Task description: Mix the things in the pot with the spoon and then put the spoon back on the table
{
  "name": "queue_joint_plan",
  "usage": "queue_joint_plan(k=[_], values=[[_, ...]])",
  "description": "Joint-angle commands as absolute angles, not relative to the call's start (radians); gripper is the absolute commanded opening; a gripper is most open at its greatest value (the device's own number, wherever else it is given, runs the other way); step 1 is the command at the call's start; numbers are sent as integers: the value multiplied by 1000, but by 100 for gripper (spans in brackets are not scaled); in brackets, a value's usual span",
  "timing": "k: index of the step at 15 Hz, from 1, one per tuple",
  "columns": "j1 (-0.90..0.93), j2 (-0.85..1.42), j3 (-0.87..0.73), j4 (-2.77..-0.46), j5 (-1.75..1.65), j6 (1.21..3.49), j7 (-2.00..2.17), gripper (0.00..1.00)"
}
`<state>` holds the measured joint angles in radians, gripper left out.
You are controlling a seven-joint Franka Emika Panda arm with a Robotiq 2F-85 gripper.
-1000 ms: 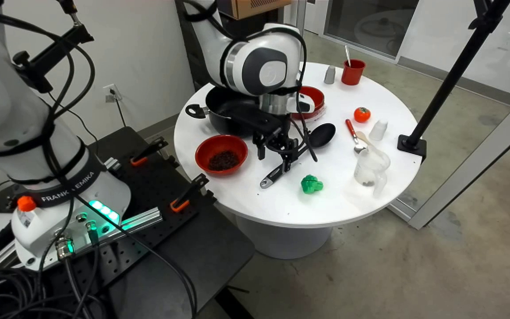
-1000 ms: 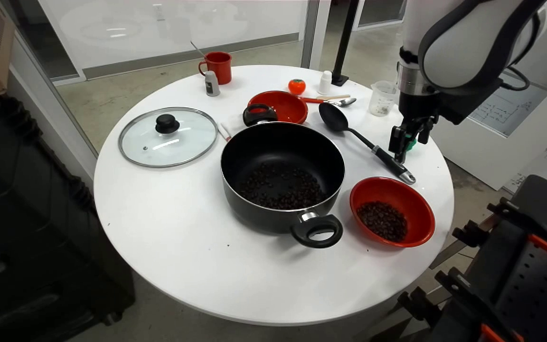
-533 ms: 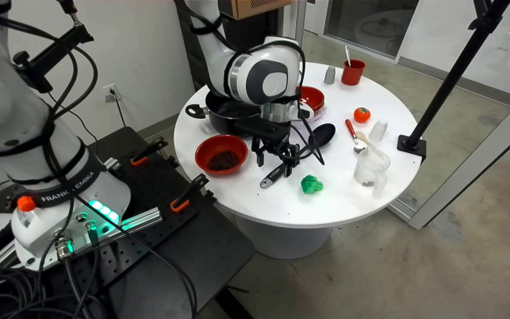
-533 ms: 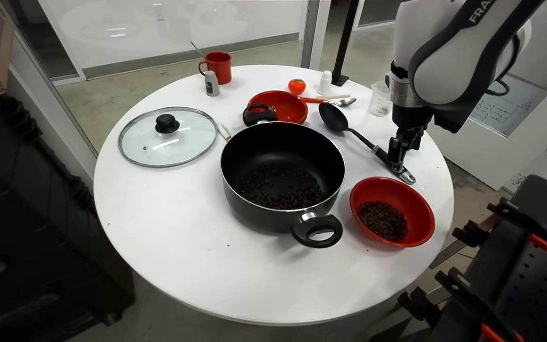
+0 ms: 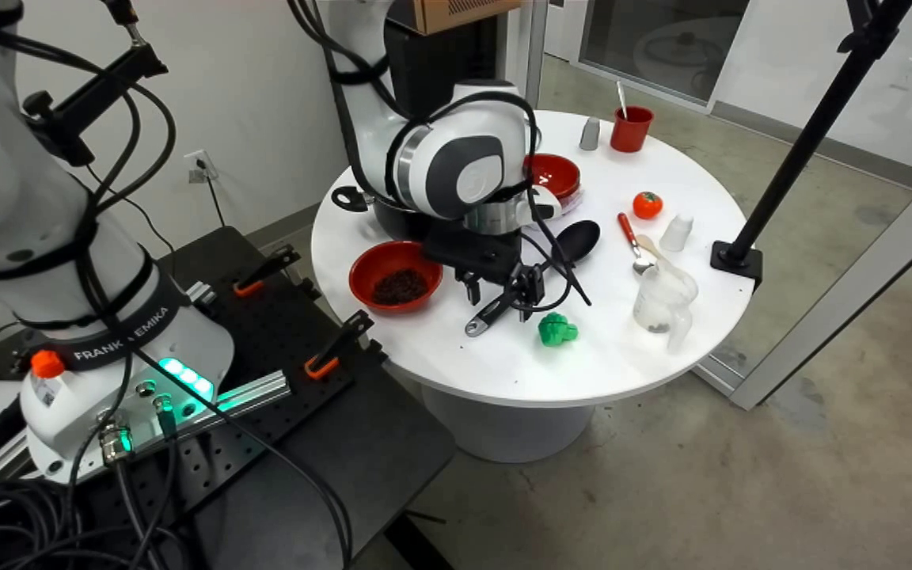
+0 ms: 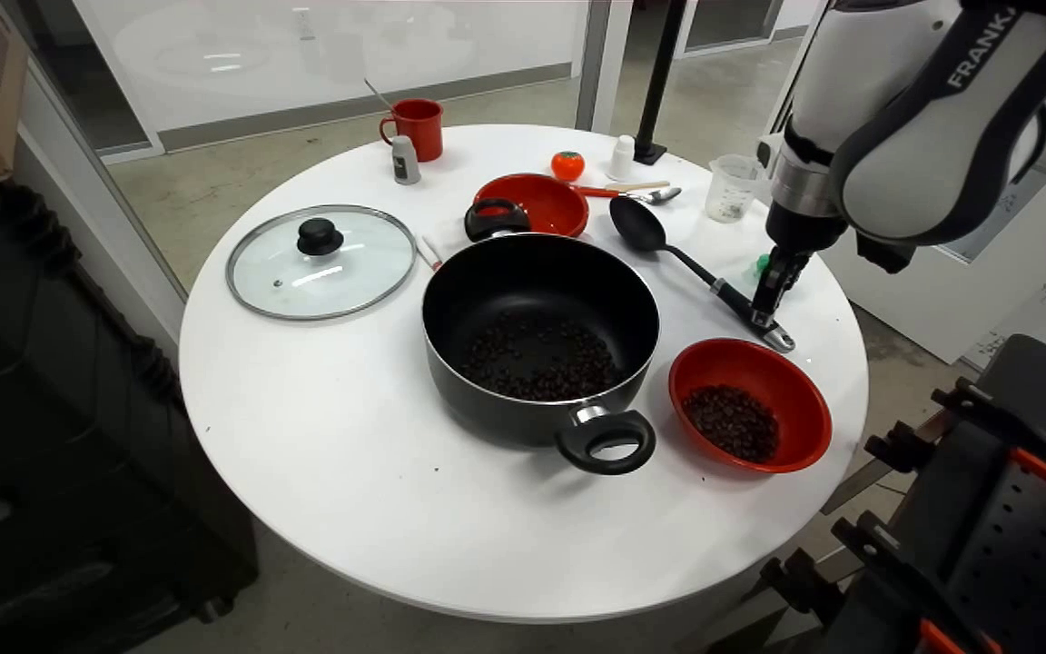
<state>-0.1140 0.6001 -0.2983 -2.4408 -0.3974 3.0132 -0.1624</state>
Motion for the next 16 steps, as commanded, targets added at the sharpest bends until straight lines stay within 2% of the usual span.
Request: queue_joint_plan(k=[1,10,16], values=[[-96,587,-321,-2513,-381,3127,-181,100],[-305,569,-96,-2513,-168,2973,-182,100],[-394,576,-33,-2472,-91,2919,-206,100]])
